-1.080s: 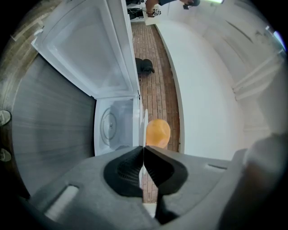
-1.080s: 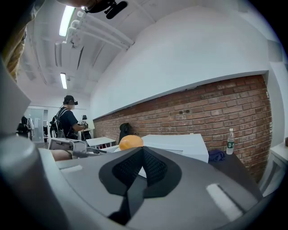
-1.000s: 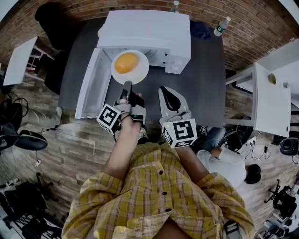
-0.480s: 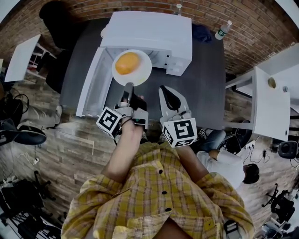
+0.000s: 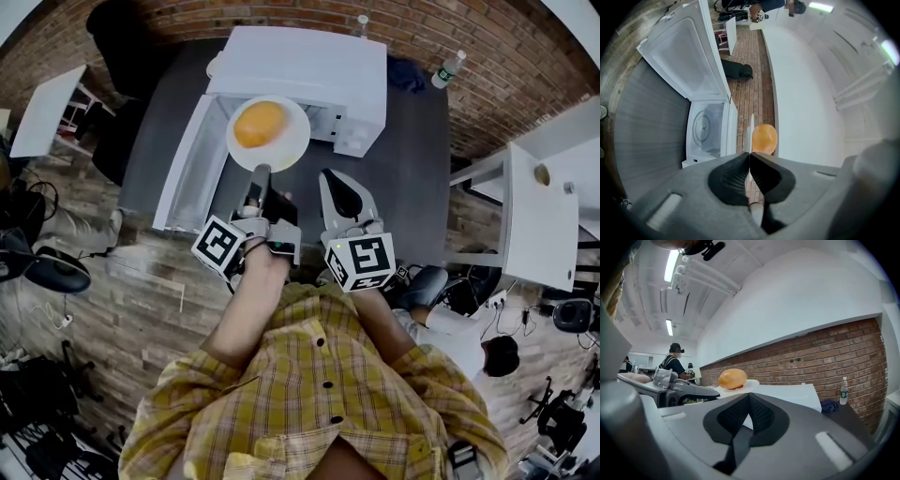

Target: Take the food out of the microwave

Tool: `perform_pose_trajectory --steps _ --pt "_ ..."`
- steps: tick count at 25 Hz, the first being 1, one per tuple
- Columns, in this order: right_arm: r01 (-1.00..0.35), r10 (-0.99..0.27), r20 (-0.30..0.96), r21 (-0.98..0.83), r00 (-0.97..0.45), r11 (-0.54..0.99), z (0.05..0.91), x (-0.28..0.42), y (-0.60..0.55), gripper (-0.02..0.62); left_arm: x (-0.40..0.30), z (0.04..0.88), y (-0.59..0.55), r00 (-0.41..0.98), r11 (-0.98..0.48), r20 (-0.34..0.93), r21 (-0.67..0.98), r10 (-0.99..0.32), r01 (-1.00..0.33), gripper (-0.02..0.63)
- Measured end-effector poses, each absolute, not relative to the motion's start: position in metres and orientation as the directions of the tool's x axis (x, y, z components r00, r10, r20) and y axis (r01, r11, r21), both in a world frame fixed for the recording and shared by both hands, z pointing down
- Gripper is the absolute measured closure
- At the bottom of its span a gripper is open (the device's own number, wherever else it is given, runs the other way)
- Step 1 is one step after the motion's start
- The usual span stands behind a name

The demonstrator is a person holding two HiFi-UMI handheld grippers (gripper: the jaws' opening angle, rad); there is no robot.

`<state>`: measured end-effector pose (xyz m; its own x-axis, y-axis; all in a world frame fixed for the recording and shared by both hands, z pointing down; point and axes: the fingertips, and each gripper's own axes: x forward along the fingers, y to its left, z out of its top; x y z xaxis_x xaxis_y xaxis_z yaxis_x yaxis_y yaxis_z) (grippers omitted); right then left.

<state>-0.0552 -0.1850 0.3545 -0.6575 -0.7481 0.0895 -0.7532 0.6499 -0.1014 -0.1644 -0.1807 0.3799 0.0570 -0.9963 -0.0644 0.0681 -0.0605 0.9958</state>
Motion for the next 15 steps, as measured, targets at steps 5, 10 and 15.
perform_pose_trajectory --steps 5,10,15 --pt "-0.753 -0.749 0.082 -0.095 -0.658 0.651 0.3495 -0.0559 -0.1861 0.595 -0.1647 0.3728 -0.1809 0.055 -0.076 -0.08 0.995 -0.995 0.069 0.6" --pt "-0.758 -0.754 0.076 -0.095 -0.652 0.646 0.3483 -0.0544 -0.19 0.594 -0.1679 0.3713 -0.1811 0.047 -0.083 -0.087 0.994 -0.995 0.064 0.6" --pt "-0.764 -0.761 0.075 -0.096 -0.645 0.638 0.3485 -0.0532 -0.1936 0.594 -0.1682 0.371 -0.1814 0.055 -0.081 -0.085 0.995 -0.995 0.061 0.6"
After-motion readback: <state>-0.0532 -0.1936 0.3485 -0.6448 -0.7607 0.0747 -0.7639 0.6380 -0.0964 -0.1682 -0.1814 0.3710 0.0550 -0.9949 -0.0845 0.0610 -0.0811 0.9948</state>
